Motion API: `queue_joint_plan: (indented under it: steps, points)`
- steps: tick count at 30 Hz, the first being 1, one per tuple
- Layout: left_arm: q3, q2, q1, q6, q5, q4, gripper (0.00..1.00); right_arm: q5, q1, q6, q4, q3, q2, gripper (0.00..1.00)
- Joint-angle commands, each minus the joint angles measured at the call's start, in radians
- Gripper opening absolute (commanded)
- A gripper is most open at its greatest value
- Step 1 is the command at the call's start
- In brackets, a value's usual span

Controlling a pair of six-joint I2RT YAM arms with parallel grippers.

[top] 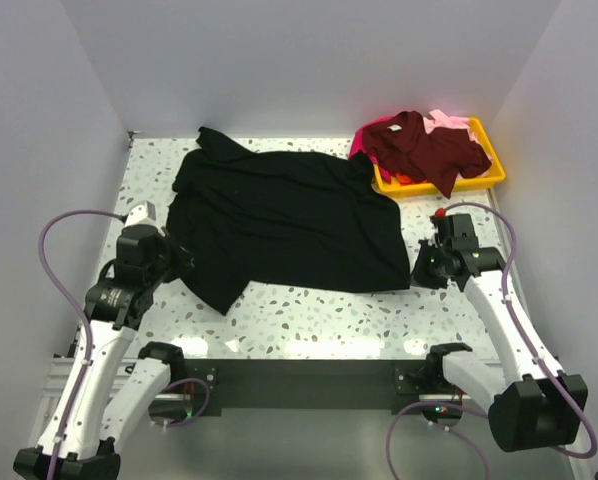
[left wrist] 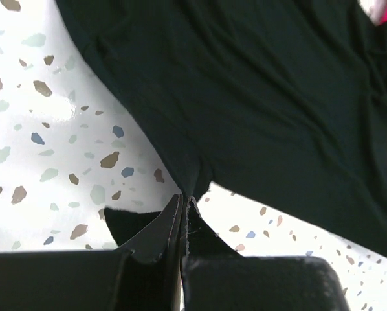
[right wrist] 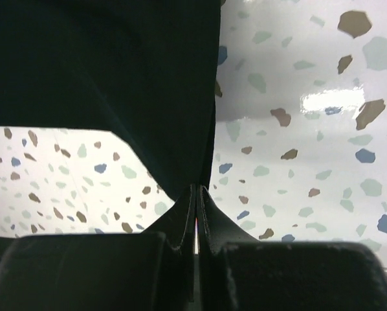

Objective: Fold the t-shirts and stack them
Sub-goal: Flatten the tshirt out

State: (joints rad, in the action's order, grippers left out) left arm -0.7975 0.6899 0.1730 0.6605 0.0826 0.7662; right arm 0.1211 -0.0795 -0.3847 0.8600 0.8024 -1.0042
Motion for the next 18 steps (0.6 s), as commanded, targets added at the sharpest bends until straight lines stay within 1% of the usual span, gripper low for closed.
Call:
queue_joint_plan:
  steps: [1, 7, 10, 18]
  points:
    - [-0.098, -0.039, 0.008, 0.021, 0.014, 0.096, 0.0, -0.026, -0.042, -0.029, 0.074, 0.04, 0.036, 0.0]
    - [-0.152, -0.095, 0.006, 0.047, 0.005, 0.182, 0.0, -0.031, -0.068, -0.051, 0.094, 0.043, 0.062, 0.0]
    - [-0.178, -0.118, 0.006, 0.063, -0.021, 0.222, 0.0, -0.028, -0.077, -0.054, 0.109, 0.05, 0.067, 0.0]
    - [-0.221, -0.155, 0.006, 0.106, -0.063, 0.285, 0.0, -0.029, -0.083, -0.046, 0.151, 0.075, 0.085, 0.0]
